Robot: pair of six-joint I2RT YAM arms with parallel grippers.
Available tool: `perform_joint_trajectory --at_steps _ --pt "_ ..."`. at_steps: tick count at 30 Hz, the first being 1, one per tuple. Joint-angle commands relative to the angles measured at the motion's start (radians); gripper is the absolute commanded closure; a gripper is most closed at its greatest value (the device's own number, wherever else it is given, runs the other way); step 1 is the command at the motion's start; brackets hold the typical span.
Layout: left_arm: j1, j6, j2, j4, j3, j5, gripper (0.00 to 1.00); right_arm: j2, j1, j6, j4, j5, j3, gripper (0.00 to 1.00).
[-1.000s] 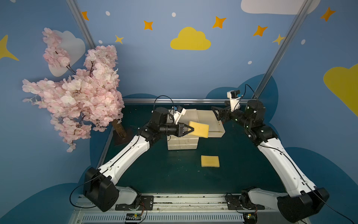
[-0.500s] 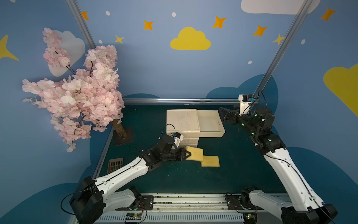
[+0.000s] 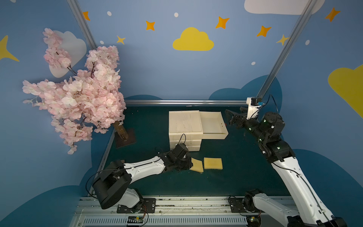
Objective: Take the sponge out of the drawer
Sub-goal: Place the sponge at the center of the board.
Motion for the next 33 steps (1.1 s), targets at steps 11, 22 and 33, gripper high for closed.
perform_joint_trajectory --at_steps 11,22,33 --pt "0.022 0.073 0.084 -0.205 0.108 -0.093 0.93 -0.001 0.008 -0.031 -0.007 0.043 -0.004 0.05" --pt "0.042 0.074 0.130 -0.215 0.133 -0.099 0.94 0.020 0.007 -0.044 -0.011 0.059 -0.002 0.05" --pt "0.050 0.052 0.111 -0.208 0.114 -0.132 0.74 0.039 0.005 -0.048 -0.016 0.057 0.004 0.05"
